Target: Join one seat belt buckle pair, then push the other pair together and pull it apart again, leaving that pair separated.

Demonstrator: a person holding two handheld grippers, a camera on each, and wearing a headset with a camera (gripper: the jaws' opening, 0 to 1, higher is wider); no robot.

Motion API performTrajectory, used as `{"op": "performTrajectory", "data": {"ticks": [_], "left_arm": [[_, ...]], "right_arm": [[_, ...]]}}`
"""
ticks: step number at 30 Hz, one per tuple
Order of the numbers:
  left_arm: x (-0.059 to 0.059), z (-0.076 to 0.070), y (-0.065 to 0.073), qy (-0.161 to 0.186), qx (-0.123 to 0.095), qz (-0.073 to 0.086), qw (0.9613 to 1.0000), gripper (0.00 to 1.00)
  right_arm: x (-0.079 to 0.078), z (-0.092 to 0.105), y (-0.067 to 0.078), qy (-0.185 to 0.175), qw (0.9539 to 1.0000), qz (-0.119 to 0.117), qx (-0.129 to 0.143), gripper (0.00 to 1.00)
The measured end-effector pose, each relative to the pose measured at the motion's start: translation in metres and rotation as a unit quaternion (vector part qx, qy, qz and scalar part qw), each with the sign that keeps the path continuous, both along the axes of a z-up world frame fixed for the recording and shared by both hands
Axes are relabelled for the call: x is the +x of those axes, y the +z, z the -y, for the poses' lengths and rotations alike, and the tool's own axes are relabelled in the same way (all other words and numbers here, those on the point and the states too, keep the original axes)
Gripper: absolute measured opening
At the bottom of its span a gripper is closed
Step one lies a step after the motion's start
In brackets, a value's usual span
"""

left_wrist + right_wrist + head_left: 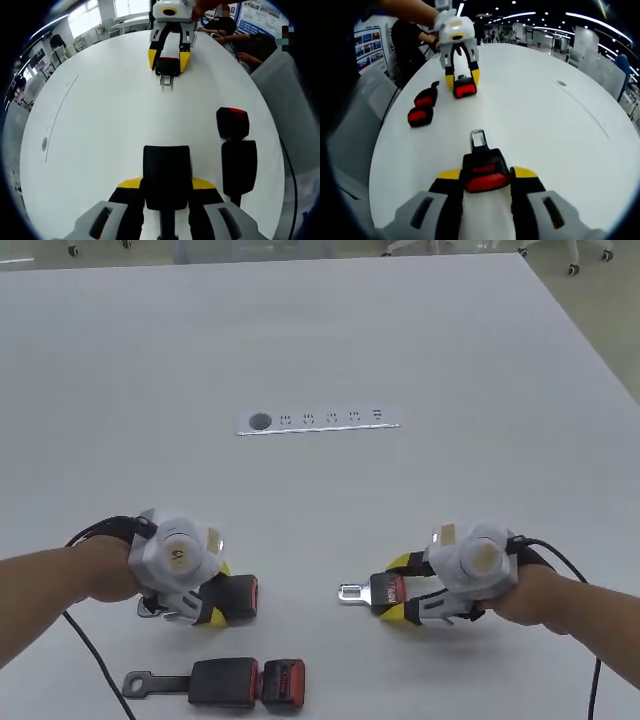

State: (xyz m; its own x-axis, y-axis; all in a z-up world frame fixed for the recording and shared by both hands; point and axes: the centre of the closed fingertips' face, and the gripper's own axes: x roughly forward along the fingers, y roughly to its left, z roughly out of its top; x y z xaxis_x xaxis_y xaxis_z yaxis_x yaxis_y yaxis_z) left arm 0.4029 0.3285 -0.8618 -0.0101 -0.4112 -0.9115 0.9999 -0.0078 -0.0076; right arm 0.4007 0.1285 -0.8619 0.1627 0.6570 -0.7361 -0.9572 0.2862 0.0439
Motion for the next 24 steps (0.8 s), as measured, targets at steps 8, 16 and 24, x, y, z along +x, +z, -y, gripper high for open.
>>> {"op": "performTrajectory", "data": {"ticks": [8,16,24], "left_arm": [[0.0,0.0,0.0,0.0,-0.002,0.0,1.0,0.35],[0.0,0.0,0.0,0.0,-0.002,0.0,1.0,0.35],[0.0,0.0,0.0,-0.001,-0.003,0.001,1.0,0.35]], "right_arm": [[-0.001,0.017,-0.001,-0.009,1.0,-0.001,-0.002,0.37],[-0.004,0.027,0.0,-0.011,0.9999,0.0,-0.006,0.38],[-0.005,0.027,0.001,-0.011,0.9999,0.0,-0.006,0.38]]}}
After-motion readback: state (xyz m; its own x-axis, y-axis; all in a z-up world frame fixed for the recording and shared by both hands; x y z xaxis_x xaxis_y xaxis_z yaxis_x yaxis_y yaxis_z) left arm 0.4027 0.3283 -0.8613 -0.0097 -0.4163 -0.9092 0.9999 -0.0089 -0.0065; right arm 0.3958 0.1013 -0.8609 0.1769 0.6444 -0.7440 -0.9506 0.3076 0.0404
